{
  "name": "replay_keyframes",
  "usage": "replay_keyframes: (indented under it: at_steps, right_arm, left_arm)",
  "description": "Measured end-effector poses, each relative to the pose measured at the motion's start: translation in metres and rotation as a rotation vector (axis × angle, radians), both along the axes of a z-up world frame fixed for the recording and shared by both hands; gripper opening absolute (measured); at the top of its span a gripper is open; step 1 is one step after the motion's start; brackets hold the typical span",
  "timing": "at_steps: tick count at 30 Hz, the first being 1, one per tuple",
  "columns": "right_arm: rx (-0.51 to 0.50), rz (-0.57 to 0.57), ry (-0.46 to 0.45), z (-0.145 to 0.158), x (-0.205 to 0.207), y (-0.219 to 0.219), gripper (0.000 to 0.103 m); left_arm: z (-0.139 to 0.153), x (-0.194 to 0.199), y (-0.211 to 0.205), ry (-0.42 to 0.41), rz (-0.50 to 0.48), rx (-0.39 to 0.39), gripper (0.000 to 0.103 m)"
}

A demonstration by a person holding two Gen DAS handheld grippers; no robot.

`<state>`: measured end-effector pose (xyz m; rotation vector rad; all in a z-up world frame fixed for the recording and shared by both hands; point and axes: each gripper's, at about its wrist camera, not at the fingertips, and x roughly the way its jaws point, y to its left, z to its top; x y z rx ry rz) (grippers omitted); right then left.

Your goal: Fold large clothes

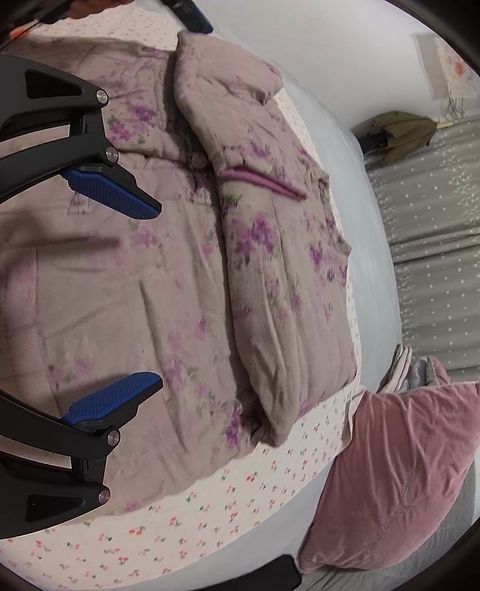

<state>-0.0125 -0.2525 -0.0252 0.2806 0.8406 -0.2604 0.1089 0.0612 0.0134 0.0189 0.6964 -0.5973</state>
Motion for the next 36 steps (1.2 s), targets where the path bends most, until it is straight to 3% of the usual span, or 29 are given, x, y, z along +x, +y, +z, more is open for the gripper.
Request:
replay_keyframes:
  at_steps: [3,6,11,13,15,16,19,20,21,24,29,32,35,36]
  right_arm:
    - [0.112,0.078,-0.081,0.006,-0.002,0.006,0.086]
    - [0.220,0.147,-0.137,0.009,0.009,0.016,0.086]
    - [0.317,0.186,-0.186,0.012,0.051,0.035,0.085]
    - [0.266,0.168,-0.190,0.011,0.075,0.043,0.083]
    - [0.209,0.162,-0.177,0.010,0.093,0.052,0.078]
    - [0.182,0.168,-0.173,0.010,0.100,0.055,0.078]
    - [-0.002,0.158,-0.110,0.003,0.124,0.071,0.076]
    - [-0.035,0.153,-0.083,-0.003,0.130,0.075,0.070]
    - [-0.036,0.166,-0.064,-0.007,0.134,0.078,0.054]
    - [-0.030,0.214,-0.069,-0.005,0.133,0.089,0.020]
    - [-0.125,0.242,-0.240,0.047,0.117,0.090,0.018]
    - [-0.220,0.143,-0.302,0.070,0.113,0.075,0.018]
    - [-0.293,0.065,-0.253,0.058,0.121,0.055,0.018]
    - [-0.308,0.046,-0.209,0.046,0.126,0.047,0.020]
  left_arm:
    - [-0.006,0.007,0.038,-0.043,0.107,-0.032,0.083]
    - [-0.012,0.032,0.058,-0.017,0.199,-0.044,0.082]
    - [-0.016,0.058,0.091,0.039,0.274,-0.262,0.075]
    - [-0.019,0.065,0.093,0.045,0.287,-0.294,0.071]
    - [-0.022,0.072,0.095,0.058,0.291,-0.329,0.059]
    - [-0.023,0.074,0.097,0.066,0.294,-0.343,0.057]
    - [-0.026,0.081,0.104,0.074,0.303,-0.393,0.054]
    - [-0.028,0.083,0.106,0.077,0.306,-0.398,0.053]
    - [-0.029,0.086,0.109,0.080,0.310,-0.403,0.052]
    - [-0.033,0.092,0.117,0.088,0.330,-0.427,0.048]
    - [-0.037,0.095,0.121,0.102,0.301,-0.481,0.042]
    - [-0.042,0.098,0.104,0.114,0.256,-0.419,0.042]
    - [-0.062,0.107,0.077,0.175,0.236,-0.291,0.042]
    - [-0.074,0.111,0.066,0.212,0.241,-0.211,0.042]
